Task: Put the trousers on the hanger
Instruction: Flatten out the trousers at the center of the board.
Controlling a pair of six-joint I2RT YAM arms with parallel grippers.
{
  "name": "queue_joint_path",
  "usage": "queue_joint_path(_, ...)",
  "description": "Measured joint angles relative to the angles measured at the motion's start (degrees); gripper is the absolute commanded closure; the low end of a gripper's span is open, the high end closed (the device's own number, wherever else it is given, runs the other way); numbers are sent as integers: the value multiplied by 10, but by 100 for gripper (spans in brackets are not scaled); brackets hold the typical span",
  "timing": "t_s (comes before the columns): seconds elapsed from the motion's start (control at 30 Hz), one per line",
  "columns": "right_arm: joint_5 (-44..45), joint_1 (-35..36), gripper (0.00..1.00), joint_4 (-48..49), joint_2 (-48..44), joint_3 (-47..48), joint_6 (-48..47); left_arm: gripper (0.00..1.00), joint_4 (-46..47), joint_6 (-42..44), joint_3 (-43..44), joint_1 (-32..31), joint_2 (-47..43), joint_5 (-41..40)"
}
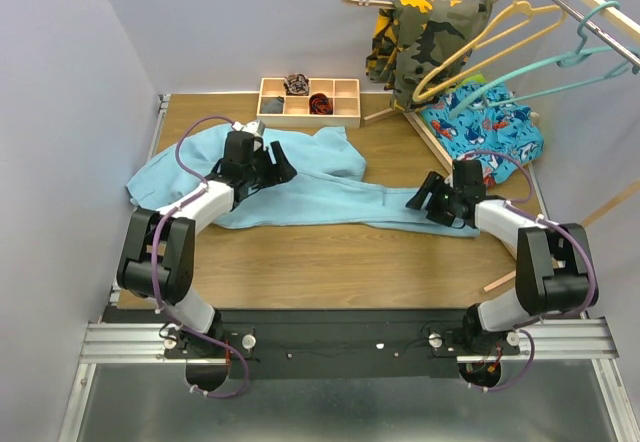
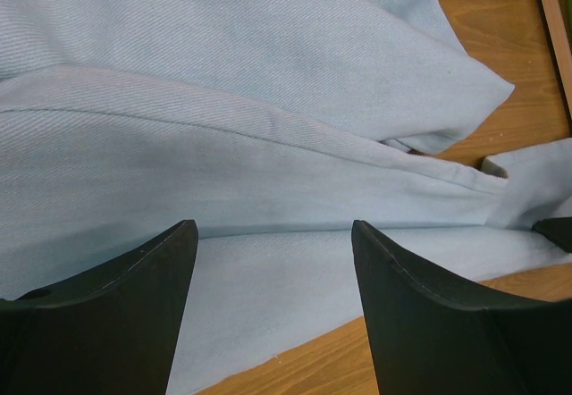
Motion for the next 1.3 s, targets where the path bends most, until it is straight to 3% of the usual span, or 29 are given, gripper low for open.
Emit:
queue_joint_path(0.43, -17, 0, 23, -60, -53, -26, 3, 21, 31, -5, -16, 0, 78, 13)
queue_joint_path(1.3, -59, 4, 23, -187, -184, -101, 22, 21, 50, -10, -14, 9, 96, 21)
